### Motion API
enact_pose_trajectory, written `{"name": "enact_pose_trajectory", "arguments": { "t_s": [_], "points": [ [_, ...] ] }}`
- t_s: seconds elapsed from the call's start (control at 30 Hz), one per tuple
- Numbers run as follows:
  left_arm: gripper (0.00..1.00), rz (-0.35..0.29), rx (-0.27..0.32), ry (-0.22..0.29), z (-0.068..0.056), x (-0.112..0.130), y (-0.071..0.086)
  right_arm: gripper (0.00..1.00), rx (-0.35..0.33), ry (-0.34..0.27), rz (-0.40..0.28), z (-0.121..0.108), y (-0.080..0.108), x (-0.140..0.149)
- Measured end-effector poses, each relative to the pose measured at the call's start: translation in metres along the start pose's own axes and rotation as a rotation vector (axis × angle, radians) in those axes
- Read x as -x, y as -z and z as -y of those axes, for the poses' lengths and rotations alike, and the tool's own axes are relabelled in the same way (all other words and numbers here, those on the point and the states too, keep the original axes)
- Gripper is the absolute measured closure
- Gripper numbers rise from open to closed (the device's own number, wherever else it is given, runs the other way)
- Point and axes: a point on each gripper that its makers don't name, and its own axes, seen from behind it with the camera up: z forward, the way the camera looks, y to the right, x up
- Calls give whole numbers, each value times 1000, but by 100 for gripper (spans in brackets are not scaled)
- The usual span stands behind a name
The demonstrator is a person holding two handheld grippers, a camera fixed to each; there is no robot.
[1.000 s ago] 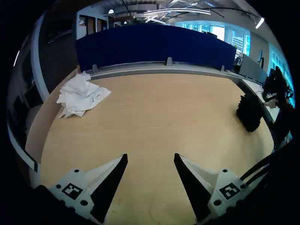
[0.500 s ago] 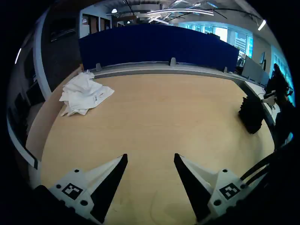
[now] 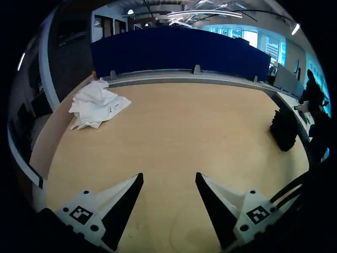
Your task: Fold towel
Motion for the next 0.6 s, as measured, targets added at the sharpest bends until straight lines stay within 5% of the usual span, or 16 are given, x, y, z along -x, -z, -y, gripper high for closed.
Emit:
{"name": "enact_pose_trajectory", "arguments": {
  "t_s": [0.6],
  "points": [
    [8,16,-48,26,10,6,2,97,-35,7,80,4,-42,21]
  ]
}}
